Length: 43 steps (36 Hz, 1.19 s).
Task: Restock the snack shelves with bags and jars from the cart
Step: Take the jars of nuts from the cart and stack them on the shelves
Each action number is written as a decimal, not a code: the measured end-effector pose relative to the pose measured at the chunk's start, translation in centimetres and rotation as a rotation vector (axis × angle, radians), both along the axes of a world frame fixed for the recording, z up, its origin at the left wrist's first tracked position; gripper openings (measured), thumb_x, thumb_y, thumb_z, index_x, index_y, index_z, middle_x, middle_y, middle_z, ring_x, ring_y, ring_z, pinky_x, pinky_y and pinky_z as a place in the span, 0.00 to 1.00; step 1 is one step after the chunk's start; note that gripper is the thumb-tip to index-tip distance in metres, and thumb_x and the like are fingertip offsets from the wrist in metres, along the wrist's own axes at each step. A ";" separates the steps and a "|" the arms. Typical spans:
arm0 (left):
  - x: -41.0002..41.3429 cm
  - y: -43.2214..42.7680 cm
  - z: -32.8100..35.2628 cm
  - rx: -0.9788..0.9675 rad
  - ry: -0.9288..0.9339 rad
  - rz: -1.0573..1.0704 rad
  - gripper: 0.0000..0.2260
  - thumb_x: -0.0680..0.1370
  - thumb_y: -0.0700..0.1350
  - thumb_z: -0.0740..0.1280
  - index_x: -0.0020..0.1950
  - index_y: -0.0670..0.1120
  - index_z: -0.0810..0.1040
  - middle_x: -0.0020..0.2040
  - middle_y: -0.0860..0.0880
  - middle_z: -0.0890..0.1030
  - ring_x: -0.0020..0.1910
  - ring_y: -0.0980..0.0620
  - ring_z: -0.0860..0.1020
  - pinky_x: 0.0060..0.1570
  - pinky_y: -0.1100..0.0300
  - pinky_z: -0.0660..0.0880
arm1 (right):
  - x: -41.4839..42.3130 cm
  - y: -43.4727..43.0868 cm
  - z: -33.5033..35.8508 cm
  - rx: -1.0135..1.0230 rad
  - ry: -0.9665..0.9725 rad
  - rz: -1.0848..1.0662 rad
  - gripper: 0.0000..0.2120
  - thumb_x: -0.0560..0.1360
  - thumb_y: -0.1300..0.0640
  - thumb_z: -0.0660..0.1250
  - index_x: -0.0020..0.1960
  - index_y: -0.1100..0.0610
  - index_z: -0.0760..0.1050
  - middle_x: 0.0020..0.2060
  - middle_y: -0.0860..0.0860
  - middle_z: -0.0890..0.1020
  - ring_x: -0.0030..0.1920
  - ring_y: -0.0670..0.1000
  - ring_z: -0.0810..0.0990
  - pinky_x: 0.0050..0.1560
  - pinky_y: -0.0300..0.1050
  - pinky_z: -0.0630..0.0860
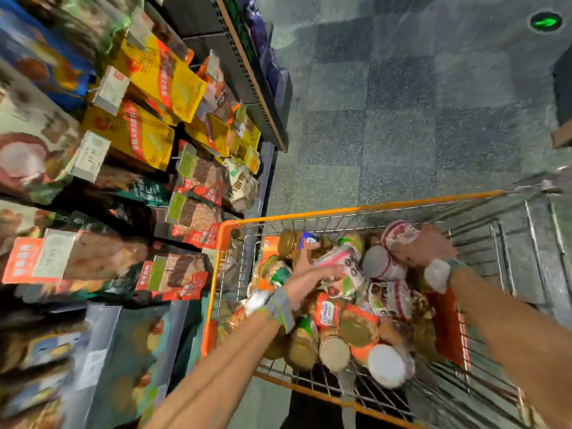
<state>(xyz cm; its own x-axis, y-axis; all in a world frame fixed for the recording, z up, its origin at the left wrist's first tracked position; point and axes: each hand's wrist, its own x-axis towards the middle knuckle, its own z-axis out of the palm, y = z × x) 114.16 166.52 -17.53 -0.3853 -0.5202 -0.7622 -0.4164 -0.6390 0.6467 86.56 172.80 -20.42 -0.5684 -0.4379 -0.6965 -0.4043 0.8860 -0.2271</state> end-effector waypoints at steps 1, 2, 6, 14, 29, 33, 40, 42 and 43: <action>0.2 0.3 0.1 0.017 -0.008 0.095 0.45 0.58 0.51 0.83 0.71 0.53 0.67 0.63 0.43 0.81 0.56 0.49 0.80 0.55 0.54 0.75 | 0.5 0.3 0.8 -0.022 -0.059 -0.033 0.55 0.56 0.25 0.72 0.68 0.64 0.69 0.63 0.62 0.78 0.59 0.62 0.80 0.51 0.48 0.77; 0.2 0.5 0.4 0.034 0.002 0.176 0.43 0.57 0.52 0.82 0.69 0.54 0.69 0.64 0.41 0.80 0.55 0.46 0.81 0.54 0.51 0.76 | 0.6 0.6 1.4 -0.064 -0.120 -0.065 0.53 0.60 0.28 0.74 0.69 0.65 0.69 0.63 0.62 0.78 0.60 0.62 0.79 0.50 0.46 0.74; 0.6 1.4 3.7 0.065 0.119 0.338 0.36 0.60 0.50 0.81 0.66 0.49 0.71 0.61 0.38 0.81 0.53 0.40 0.82 0.53 0.43 0.80 | 1.6 1.7 4.2 -0.215 -0.403 -0.099 0.31 0.61 0.32 0.75 0.50 0.57 0.80 0.48 0.57 0.84 0.40 0.51 0.82 0.40 0.44 0.76; 5.2 1.6 10.0 -0.064 0.148 0.445 0.35 0.64 0.53 0.81 0.67 0.41 0.77 0.57 0.41 0.84 0.50 0.46 0.85 0.42 0.56 0.81 | 7.7 -0.3 11.1 -0.511 -0.950 -0.148 0.26 0.67 0.46 0.77 0.61 0.55 0.79 0.61 0.52 0.81 0.60 0.52 0.81 0.48 0.49 0.83; 24.3 7.2 25.9 -0.557 0.187 0.931 0.38 0.70 0.50 0.79 0.72 0.38 0.66 0.66 0.31 0.75 0.60 0.33 0.79 0.53 0.38 0.80 | 29.6 -4.6 27.7 -0.517 -1.330 0.411 0.17 0.77 0.47 0.69 0.61 0.56 0.79 0.57 0.54 0.84 0.57 0.53 0.83 0.58 0.52 0.79; 29.3 10.7 31.2 -0.693 0.168 1.045 0.33 0.68 0.50 0.80 0.66 0.46 0.68 0.63 0.36 0.79 0.59 0.33 0.80 0.59 0.30 0.74 | 36.7 -3.5 32.5 -0.552 -1.438 0.504 0.35 0.62 0.44 0.79 0.63 0.63 0.78 0.54 0.61 0.84 0.49 0.55 0.86 0.50 0.51 0.83; 39.1 16.7 38.3 -0.884 0.289 1.165 0.41 0.64 0.57 0.81 0.72 0.52 0.66 0.54 0.43 0.83 0.51 0.45 0.83 0.62 0.43 0.75 | 49.1 -1.1 39.9 -0.527 -1.501 0.490 0.19 0.81 0.48 0.55 0.56 0.60 0.78 0.39 0.56 0.87 0.33 0.52 0.85 0.32 0.43 0.81; 42.1 18.5 39.4 -0.890 0.397 1.189 0.34 0.69 0.49 0.76 0.73 0.45 0.68 0.55 0.41 0.82 0.48 0.45 0.83 0.59 0.41 0.76 | 51.8 0.1 41.9 -0.531 -1.523 0.481 0.19 0.81 0.49 0.56 0.57 0.61 0.78 0.39 0.56 0.87 0.35 0.52 0.86 0.31 0.42 0.81; 44.0 19.5 39.9 -0.881 0.436 1.180 0.32 0.71 0.46 0.74 0.74 0.44 0.69 0.57 0.40 0.81 0.49 0.44 0.83 0.60 0.38 0.75 | 53.5 0.8 42.7 -0.535 -1.553 0.503 0.20 0.81 0.49 0.56 0.58 0.63 0.78 0.41 0.58 0.86 0.36 0.54 0.86 0.32 0.43 0.82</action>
